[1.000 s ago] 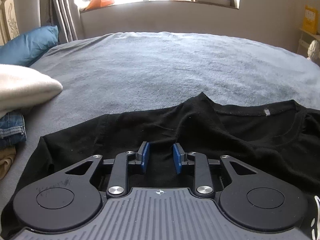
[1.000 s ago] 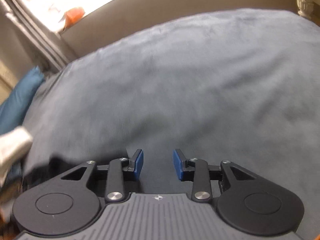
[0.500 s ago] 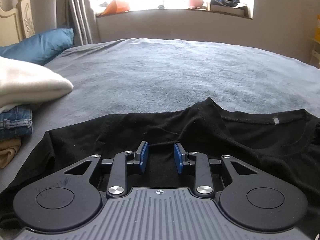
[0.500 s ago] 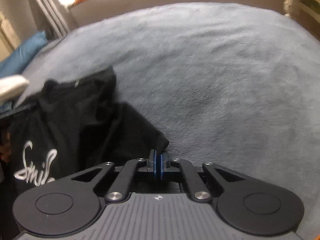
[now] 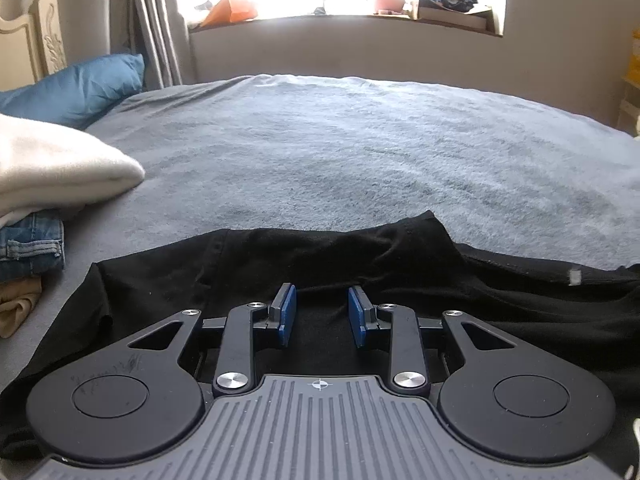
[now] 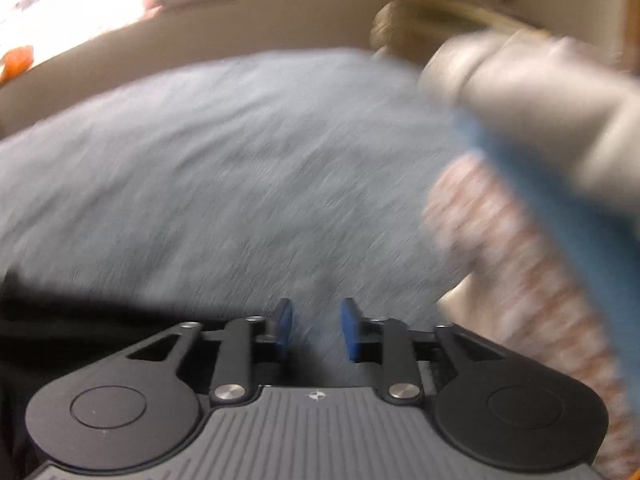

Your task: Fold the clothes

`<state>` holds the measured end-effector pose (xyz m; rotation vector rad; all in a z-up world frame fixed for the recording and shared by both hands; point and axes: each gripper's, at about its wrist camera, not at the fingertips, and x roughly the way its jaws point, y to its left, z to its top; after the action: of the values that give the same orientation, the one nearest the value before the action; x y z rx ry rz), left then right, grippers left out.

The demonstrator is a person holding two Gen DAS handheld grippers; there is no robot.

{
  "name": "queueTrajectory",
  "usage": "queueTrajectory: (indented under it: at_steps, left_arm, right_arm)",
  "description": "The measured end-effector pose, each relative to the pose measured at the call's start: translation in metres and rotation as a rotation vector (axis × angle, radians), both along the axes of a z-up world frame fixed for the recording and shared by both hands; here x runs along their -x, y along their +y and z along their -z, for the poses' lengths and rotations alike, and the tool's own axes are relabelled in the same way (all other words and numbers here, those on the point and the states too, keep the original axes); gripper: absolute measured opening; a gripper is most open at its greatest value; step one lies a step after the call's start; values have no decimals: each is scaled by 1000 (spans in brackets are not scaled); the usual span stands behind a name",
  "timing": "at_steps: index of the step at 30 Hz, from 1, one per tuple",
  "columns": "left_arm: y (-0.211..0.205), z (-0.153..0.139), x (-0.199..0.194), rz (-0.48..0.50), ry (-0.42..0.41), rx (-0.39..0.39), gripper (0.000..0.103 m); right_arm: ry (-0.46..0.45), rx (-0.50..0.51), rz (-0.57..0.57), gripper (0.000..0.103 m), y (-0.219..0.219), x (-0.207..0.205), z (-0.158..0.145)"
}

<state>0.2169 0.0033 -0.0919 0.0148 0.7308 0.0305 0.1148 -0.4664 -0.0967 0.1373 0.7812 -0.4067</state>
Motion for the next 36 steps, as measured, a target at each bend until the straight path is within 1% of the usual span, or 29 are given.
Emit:
queueTrajectory:
  at_steps: [1,3,5,6,7,8,9,11,12,13,14,16,18,19,21,22,23,24,25,26,28,29,31,32,34,36]
  left_arm:
    - [2,-2,0,7,8,13,29]
    - [7,-8,1,17,21,47,30]
    - [12,-17,1,32,14,84,30]
    - [12,-20,-1,42,7,104,31]
    - [12,-24,-5,55,0,125,32]
    - [11,-27,-8,68,-8,146,35]
    - [8,-29,-15,86,3,160,38]
    - [-3,-29,-33,133,54,175,59]
    - [-9,-29,-43,157,80,183,61]
    - [-15,-28,-52,170,98,171,61]
    - [-23,-26,-60,175,110,143,60]
    - [-37,-21,-74,187,139,53,59]
    - [-48,-14,-84,189,178,-25,52]
    - [-50,-11,-85,194,187,-43,43]
    - [-52,-7,-86,217,189,-66,35]
    - [-54,-6,-86,228,189,-77,25]
    - [-55,-4,-86,239,190,-88,16]
    - [-57,-2,-85,246,186,-102,15]
    - [-60,-2,-84,247,174,-118,10]
    - [-62,-4,-82,245,159,-129,8]
    - [-63,-8,-81,228,116,-128,7]
    - [-63,-11,-80,214,85,-125,7]
    - [-61,-18,-79,188,20,-117,6]
    - [-61,-20,-80,177,-2,-111,6]
    - [-62,-19,-82,158,-31,-105,6]
    - [-65,-14,-85,152,-47,-120,6]
  right_arm:
    - [-32,2,-16,35,4,0,-8]
    - [-83,-34,-105,45,16,-4,-22]
    - [-135,-71,-193,48,28,-8,-36]
    - [-138,-104,-260,50,37,-14,-38]
    - [-120,-149,-343,52,50,-26,-37]
    - [-92,-195,-414,58,63,-39,-34]
    - [-61,-243,-478,60,77,-54,-30]
    - [-12,-315,-549,60,102,-82,-23]
    - [20,-345,-571,60,115,-98,-18]
    - [56,-377,-582,60,125,-113,-13]
    - [91,-410,-588,60,133,-128,-7]
    - [165,-469,-596,60,148,-156,4]
    - [259,-493,-594,60,159,-175,14]
    - [310,-481,-596,60,165,-181,19]
    - [367,-418,-614,55,174,-183,24]
    - [381,-373,-632,54,181,-181,24]
    - [386,-316,-656,44,188,-177,23]
    - [390,-256,-679,28,194,-173,22]
    - [385,-203,-703,21,201,-169,20]
    - [375,-155,-728,1,207,-165,17]
    - [355,-58,-778,1,220,-157,11]
    - [330,-13,-789,1,225,-152,7]
    - [236,99,-771,1,231,-147,-4]
    - [196,125,-754,1,232,-148,-8]
    - [131,127,-713,1,231,-155,-12]
    - [98,137,-678,1,230,-164,-10]
